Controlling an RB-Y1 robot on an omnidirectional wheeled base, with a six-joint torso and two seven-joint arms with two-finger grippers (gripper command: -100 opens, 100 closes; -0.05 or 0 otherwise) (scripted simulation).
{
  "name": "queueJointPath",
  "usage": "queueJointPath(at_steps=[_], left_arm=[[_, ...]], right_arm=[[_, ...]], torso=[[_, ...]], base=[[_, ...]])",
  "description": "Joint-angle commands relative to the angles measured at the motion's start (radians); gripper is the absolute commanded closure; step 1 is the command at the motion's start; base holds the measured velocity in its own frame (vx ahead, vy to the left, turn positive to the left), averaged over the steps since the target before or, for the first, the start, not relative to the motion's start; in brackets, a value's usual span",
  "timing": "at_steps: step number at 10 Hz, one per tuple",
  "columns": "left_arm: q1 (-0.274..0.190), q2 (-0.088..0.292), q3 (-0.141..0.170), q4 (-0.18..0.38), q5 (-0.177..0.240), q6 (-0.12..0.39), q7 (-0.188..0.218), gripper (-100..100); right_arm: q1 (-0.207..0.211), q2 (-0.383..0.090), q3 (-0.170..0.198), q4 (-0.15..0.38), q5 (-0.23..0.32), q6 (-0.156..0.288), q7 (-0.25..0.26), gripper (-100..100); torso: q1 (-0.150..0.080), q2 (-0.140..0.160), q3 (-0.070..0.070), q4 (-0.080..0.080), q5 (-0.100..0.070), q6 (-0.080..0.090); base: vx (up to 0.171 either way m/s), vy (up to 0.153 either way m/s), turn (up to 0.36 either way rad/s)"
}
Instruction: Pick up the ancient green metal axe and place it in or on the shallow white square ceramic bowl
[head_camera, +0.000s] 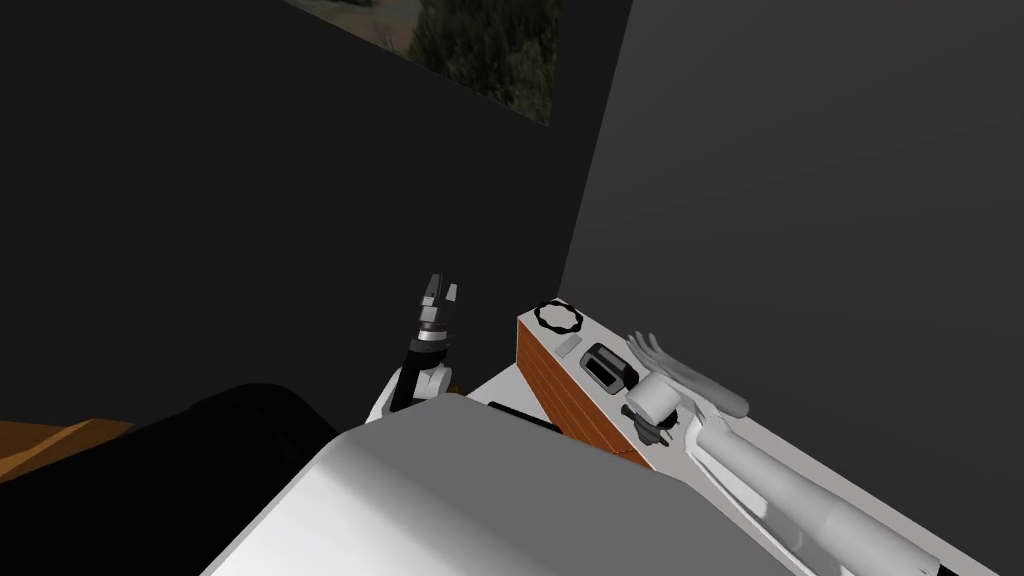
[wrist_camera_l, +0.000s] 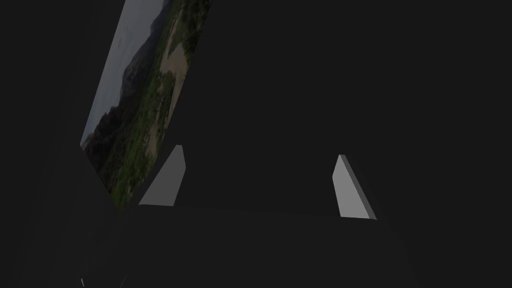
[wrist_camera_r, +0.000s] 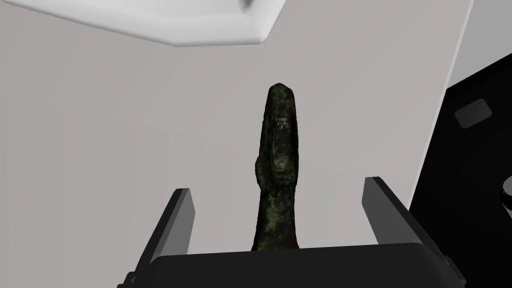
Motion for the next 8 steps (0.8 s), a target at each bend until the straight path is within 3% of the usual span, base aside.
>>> queueJointPath(at_steps=[1, 5, 6, 8], left_arm=[[0.000, 0.000, 0.000, 0.000, 0.000, 0.000, 0.000, 0], [0.000, 0.000, 0.000, 0.000, 0.000, 0.000, 0.000, 0], [0.000, 0.000, 0.000, 0.000, 0.000, 0.000, 0.000, 0], [0.000, 0.000, 0.000, 0.000, 0.000, 0.000, 0.000, 0]], right_arm=[[0.007, -0.008, -0.011, 0.041, -0.019, -0.026, 0.012, -100], [0.030, -0.030, -0.044, 0.152, -0.076, -0.106, 0.050, -100], [0.030, -0.030, -0.044, 0.164, -0.076, -0.106, 0.050, -100], [0.045, -0.045, -0.067, 0.233, -0.114, -0.158, 0.075, -100]], torso=[[0.000, 0.000, 0.000, 0.000, 0.000, 0.000], [0.000, 0.005, 0.003, 0.001, 0.000, 0.000], [0.001, 0.006, 0.004, 0.001, 0.000, -0.001], [0.001, 0.005, 0.003, 0.001, 0.000, 0.000]], base=[[-0.025, 0.000, 0.222], [-0.069, 0.008, 0.229], [-0.072, 0.025, 0.113], [-0.062, 0.018, 0.223]])
